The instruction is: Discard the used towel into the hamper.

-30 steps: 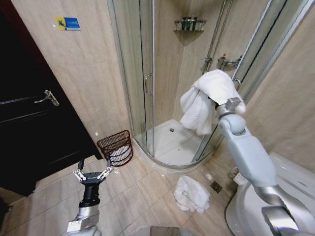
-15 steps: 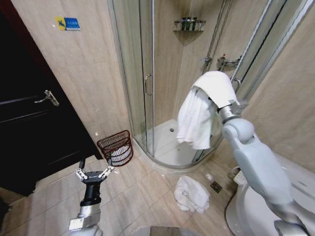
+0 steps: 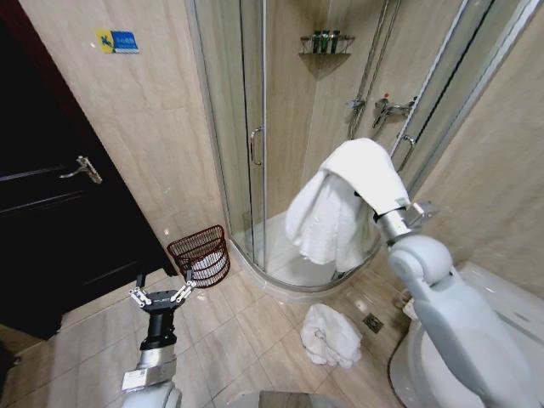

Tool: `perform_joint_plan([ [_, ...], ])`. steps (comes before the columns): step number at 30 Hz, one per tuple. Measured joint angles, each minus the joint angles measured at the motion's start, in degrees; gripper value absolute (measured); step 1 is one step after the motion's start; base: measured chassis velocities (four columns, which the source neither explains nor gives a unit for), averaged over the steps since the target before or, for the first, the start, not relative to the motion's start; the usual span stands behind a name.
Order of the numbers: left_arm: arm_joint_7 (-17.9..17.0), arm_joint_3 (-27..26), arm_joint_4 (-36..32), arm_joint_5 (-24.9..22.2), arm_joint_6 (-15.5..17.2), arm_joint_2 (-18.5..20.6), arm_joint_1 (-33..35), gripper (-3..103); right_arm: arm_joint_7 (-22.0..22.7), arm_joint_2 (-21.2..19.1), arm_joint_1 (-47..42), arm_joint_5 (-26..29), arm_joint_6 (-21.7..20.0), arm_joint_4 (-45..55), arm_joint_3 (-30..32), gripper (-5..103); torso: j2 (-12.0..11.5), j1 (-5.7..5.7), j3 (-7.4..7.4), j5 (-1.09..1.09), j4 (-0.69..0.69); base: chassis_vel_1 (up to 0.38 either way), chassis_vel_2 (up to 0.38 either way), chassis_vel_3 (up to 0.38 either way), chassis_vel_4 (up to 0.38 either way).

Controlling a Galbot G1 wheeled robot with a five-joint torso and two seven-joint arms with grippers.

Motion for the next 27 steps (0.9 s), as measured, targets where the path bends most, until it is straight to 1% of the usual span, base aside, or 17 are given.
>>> perform_joint_plan([
  [3,-0.2,0.0,0.6,0.5,0.3,-2.0,0.0,100,-2.1,3.0,-4.1,-2.7,0.7,2.6,1.2,4,0.0,0.00,0.00,0.01,-0.01,0.000,0.000,0.000,0.000],
  [5,-0.2,0.0,0.5,0.6,0.3,-2.1,0.2,100,-2.4,3.4,-4.7,-3.2,0.8,3.1,1.3,4,0.0,0.00,0.00,0.02,-0.01,0.000,0.000,0.000,0.000],
  [9,-0.7,-0.6,0.1,0.6,0.3,-2.4,0.8,100,-4.1,7.0,-8.7,-7.2,1.1,5.6,0.7,4,0.0,0.00,0.00,-0.01,0.00,0.000,0.000,0.000,0.000],
  [10,-0.7,-0.6,0.1,0.6,0.3,-2.4,0.8,100,-4.1,7.0,-8.7,-7.2,1.1,5.6,0.7,4,0.0,0.00,0.00,-0.01,0.00,0.000,0.000,0.000,0.000],
  [13,-0.9,-1.6,-0.4,0.2,0.1,-2.3,1.5,100,-4.9,9.8,-10.9,-10.3,2.0,6.3,-0.2,4,0.0,0.00,0.00,0.00,0.00,0.000,0.000,0.000,0.000],
  [14,-0.9,-1.6,-0.4,0.2,0.1,-2.3,1.5,100,-4.9,9.8,-10.9,-10.3,2.0,6.3,-0.2,4,0.0,0.00,0.00,0.00,0.00,0.000,0.000,0.000,0.000],
  [17,-0.9,-3.2,-1.3,-1.0,0.0,-2.3,1.8,100,-5.9,12.0,-13.5,-12.5,3.0,7.2,-0.8,4,0.0,0.00,0.00,0.01,0.00,0.000,0.000,0.000,0.000],
  [18,-0.9,-3.2,-1.3,-1.0,0.0,-2.3,1.8,100,-5.9,12.0,-13.5,-12.5,3.0,7.2,-0.8,4,0.0,0.00,0.00,0.01,0.00,0.000,0.000,0.000,0.000],
  [20,-0.8,-4.7,-1.7,-2.0,0.2,-2.3,1.3,100,-7.1,12.8,-15.0,-14.7,4.1,7.4,-0.9,4,0.0,0.00,0.00,0.01,0.00,0.000,0.000,0.000,0.000],
  [27,-0.5,-6.9,-2.2,-4.8,0.8,-2.3,0.3,100,-7.5,12.6,-17.1,-16.2,4.6,8.2,-2.6,4,0.0,0.00,0.00,0.01,0.00,0.000,0.000,0.000,0.000],
])
